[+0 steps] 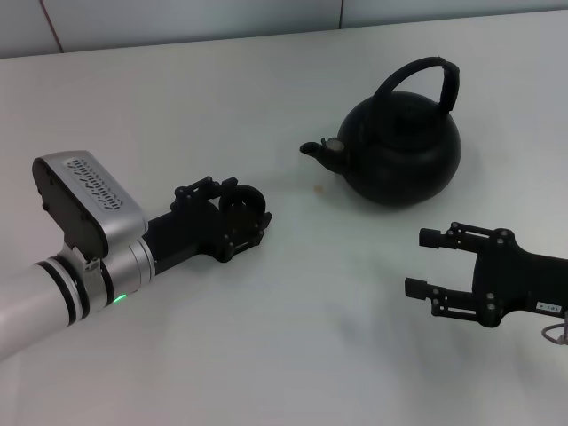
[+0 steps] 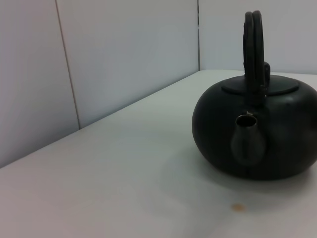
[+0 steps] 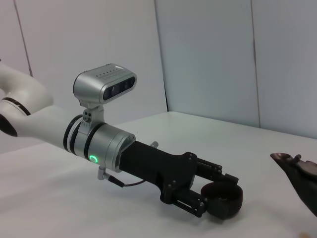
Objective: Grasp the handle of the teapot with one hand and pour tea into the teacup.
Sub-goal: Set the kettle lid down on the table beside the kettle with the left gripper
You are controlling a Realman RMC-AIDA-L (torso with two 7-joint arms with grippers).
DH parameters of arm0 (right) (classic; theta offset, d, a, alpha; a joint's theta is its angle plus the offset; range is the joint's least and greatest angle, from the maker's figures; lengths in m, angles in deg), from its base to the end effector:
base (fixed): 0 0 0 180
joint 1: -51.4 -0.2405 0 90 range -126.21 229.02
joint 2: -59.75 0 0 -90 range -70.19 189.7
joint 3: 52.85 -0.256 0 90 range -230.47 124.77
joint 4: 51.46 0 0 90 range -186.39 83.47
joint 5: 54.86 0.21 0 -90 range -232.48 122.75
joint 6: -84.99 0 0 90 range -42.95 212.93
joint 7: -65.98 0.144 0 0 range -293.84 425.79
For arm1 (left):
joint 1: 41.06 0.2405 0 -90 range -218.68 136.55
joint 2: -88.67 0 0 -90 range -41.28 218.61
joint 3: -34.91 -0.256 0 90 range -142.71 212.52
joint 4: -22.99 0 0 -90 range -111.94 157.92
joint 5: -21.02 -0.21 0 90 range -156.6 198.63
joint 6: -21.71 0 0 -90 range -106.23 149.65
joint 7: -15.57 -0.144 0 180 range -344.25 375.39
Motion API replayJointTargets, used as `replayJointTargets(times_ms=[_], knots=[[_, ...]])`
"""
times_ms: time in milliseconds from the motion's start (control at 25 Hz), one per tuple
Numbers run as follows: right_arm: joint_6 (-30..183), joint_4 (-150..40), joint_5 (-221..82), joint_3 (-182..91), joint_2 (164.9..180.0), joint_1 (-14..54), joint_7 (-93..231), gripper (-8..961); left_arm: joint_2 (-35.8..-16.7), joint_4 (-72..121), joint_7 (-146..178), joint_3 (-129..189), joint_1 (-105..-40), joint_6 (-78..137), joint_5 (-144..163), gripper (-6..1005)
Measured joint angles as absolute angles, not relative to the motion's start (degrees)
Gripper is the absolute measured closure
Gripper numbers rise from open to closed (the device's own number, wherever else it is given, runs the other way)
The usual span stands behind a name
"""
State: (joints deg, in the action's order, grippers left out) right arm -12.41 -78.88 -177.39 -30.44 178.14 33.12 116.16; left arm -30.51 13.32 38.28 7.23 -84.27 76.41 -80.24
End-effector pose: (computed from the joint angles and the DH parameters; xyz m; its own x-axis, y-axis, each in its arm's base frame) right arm 0.3357 0.2361 -0.0029 0.7999 -0.1993 -0.5660 -0.4130 -0.8672 -0.2783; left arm -0.2557 0.3345 -0.1257 0.9057 0.1291 0.4038 0.3259 -0.8212 -0.4684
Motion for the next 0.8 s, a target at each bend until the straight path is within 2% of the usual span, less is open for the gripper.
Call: replayJointTargets(times_ms=[800], knots=[[-12.4, -78.9, -177.4, -30.4, 178.14, 33.1, 116.3, 232, -30.51, 13.2, 38.2, 8.5, -83.9, 76.3, -80.2, 147]])
